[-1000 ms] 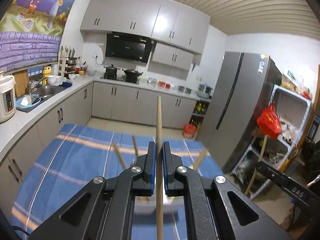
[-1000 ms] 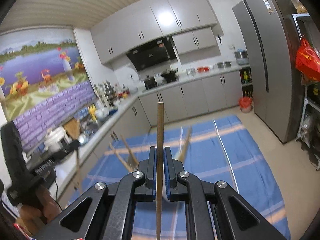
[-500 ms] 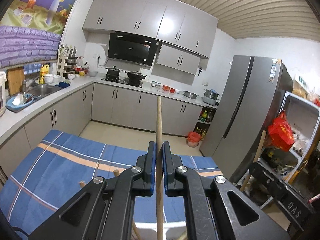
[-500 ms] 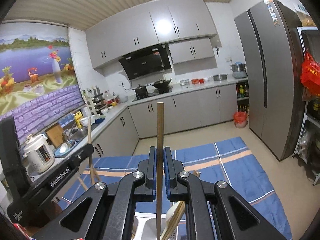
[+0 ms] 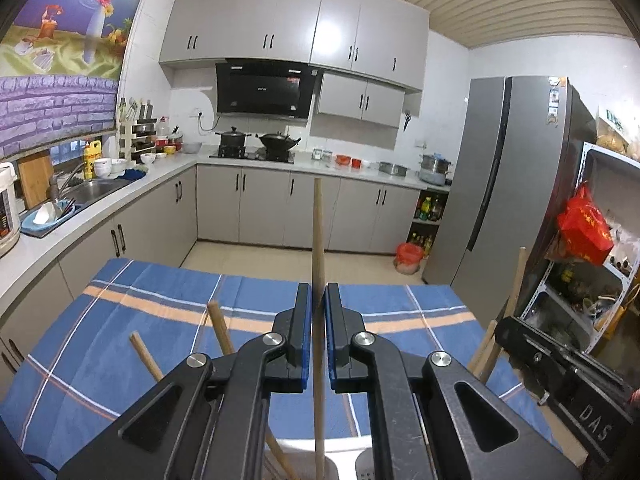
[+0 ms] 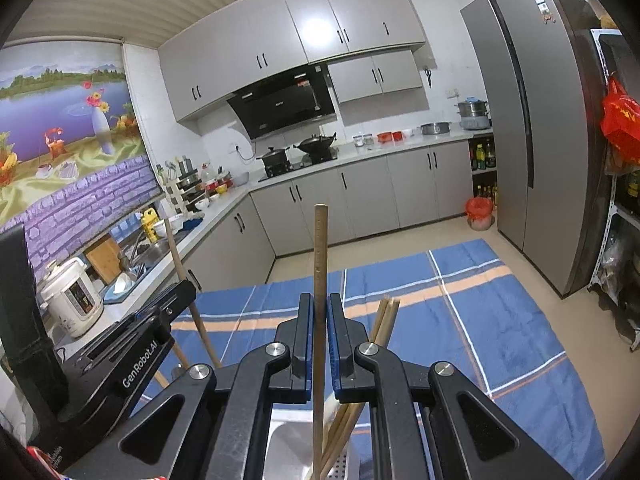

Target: Organize utensils

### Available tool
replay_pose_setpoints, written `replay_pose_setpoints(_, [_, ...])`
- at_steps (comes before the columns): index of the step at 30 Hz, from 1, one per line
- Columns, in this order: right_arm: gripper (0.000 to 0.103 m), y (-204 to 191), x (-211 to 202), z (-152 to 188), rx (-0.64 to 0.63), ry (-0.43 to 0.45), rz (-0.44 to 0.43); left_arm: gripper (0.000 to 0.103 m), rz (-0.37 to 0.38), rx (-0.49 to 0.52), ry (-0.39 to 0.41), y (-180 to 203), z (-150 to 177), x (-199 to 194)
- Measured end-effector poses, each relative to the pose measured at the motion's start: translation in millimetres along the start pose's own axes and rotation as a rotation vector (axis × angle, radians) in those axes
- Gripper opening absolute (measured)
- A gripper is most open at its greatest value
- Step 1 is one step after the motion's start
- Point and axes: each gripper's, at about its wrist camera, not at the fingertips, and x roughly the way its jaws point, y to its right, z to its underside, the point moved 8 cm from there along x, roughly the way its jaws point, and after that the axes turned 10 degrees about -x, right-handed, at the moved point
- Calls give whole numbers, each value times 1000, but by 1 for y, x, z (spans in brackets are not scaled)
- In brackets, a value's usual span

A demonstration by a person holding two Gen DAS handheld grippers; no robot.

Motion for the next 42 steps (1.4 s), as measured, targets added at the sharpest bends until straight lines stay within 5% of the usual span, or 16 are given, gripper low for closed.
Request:
replay_pose_setpoints(14, [11, -5, -4, 34, 16, -87, -26, 7, -24, -39, -53, -13, 15, -31])
replay_pose_setpoints(17, [28, -4, -9, 35, 24, -86, -31, 19, -31, -52, -58, -17, 15, -43])
replay_pose_setpoints(19, [29, -4, -14, 34, 20, -83, -30, 30, -30, -69, -53, -20, 15, -53])
replay_pose_setpoints(32, [42, 2, -54, 46, 40, -81, 2, 43, -70, -59, -19, -33, 18, -118])
replay_pose_setpoints(42, [44, 17, -51, 57, 35, -144, 40, 56, -84, -187, -134, -82, 36, -102])
